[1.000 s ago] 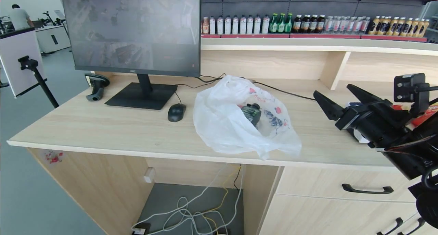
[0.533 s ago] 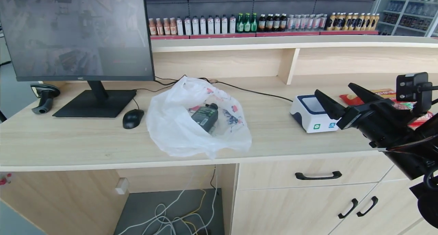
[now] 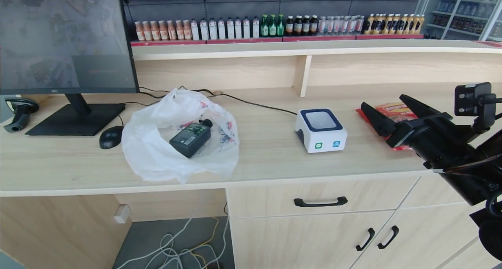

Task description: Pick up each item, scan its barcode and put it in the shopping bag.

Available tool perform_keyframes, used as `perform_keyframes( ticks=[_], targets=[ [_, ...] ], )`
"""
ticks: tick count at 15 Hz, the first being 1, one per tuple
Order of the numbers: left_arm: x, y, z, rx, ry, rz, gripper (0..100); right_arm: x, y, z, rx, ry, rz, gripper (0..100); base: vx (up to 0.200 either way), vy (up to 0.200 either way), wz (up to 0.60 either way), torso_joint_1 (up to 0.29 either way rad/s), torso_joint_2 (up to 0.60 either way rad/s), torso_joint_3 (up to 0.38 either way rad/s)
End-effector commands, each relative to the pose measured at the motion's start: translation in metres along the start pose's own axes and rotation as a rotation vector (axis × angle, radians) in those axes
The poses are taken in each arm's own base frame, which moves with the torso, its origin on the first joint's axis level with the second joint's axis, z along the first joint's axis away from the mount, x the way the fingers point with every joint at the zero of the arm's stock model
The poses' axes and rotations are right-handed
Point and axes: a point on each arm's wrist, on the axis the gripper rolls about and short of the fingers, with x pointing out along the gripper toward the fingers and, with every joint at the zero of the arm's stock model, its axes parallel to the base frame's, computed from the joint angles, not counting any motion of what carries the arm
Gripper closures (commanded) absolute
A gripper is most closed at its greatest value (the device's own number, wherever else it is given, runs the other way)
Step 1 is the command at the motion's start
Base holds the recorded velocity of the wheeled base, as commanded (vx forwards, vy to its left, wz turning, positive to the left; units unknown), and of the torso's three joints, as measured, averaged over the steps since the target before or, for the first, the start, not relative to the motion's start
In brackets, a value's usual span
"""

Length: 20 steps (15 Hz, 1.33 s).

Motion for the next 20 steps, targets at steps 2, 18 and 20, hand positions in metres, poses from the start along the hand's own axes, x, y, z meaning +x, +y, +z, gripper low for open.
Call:
perform_keyframes(
  ticks=[2, 18, 20],
  targets=[
    [0.0, 0.0, 0.0, 0.0, -0.001, 0.0, 0, -0.0003, 0.0002, 0.001, -0.001, -0.004, 0.001, 0, 0.0, -0.2, 0.0, 0.002, 0.0, 0.002],
    [0.0, 0.0, 0.0, 0.003, -0.001, 0.0, 0, -0.0039, 0.0006, 0.0016, 0.0, 0.001, 0.001, 0, 0.038, -0.15, 0.0, 0.002, 0.0, 0.002],
    [0.0, 0.0, 0.0, 0.001, -0.001, -0.001, 0, -0.0047, 0.0007, 0.0008, 0.0, 0.005, 0.001, 0, 0.0, 0.0, 0.0, 0.0, 0.0, 0.0]
  ],
)
